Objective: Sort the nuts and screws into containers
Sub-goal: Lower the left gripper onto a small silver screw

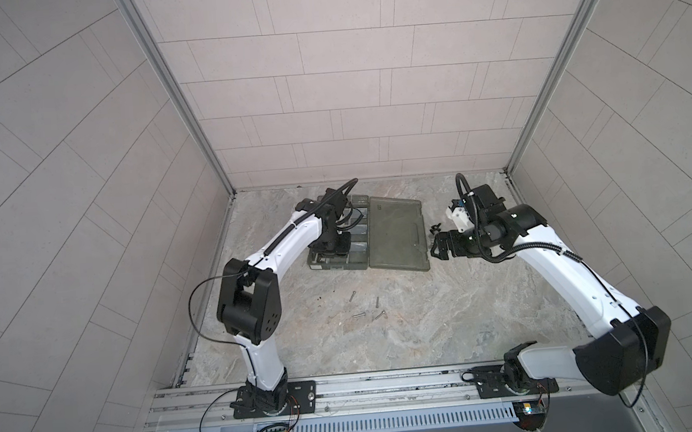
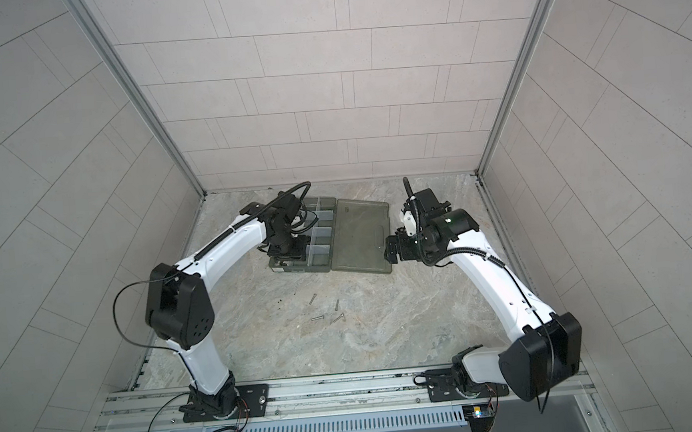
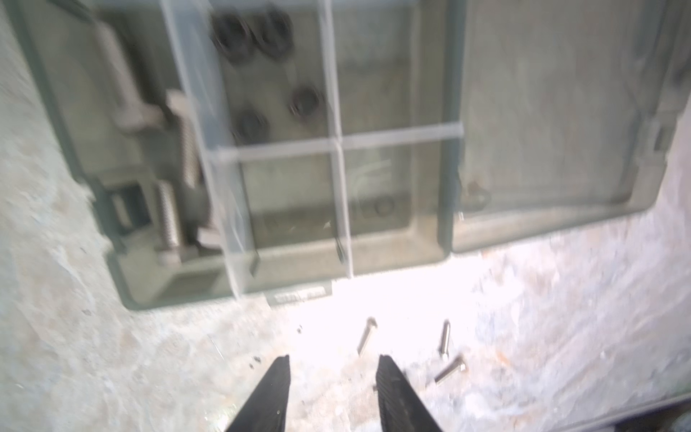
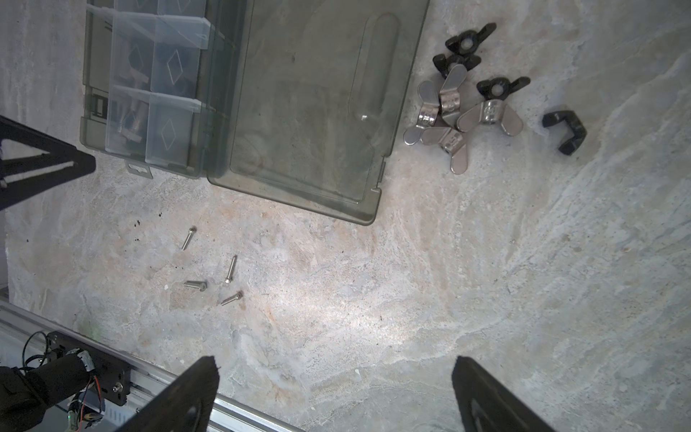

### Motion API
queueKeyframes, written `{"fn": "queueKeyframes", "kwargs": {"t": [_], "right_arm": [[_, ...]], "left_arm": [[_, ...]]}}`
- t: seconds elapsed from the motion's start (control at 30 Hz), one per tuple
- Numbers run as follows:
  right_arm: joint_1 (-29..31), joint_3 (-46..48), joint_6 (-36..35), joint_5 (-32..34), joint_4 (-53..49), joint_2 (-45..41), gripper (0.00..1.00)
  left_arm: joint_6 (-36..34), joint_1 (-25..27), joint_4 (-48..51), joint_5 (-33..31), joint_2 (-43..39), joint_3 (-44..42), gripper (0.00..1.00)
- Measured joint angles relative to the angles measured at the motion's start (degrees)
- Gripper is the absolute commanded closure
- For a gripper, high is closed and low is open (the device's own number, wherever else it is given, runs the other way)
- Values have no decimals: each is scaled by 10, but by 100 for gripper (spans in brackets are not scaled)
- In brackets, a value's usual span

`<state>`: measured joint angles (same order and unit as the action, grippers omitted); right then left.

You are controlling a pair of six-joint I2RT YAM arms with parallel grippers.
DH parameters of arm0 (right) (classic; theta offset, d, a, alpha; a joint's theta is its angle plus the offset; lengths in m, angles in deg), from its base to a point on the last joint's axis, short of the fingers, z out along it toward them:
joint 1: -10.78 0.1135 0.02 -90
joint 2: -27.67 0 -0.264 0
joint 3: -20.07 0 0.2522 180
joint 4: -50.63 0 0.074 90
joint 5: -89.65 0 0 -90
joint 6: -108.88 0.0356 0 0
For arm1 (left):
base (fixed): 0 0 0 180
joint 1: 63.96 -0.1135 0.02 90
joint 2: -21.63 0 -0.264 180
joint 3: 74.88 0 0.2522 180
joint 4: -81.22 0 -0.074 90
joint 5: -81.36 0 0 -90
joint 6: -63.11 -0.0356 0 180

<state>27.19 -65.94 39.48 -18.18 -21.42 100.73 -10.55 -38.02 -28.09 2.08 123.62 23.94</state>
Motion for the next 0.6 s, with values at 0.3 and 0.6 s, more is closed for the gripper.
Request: {"fn": "queueKeyframes", "kwargs": {"t": [0.3, 0.6], "right_arm": [[23, 52, 35, 8, 2, -78, 1], [49, 34, 81, 32, -5, -69, 1]], "left_arm": [[23, 38, -61, 16, -48, -173, 56], [9, 41, -130, 37, -53, -232, 56]]}}
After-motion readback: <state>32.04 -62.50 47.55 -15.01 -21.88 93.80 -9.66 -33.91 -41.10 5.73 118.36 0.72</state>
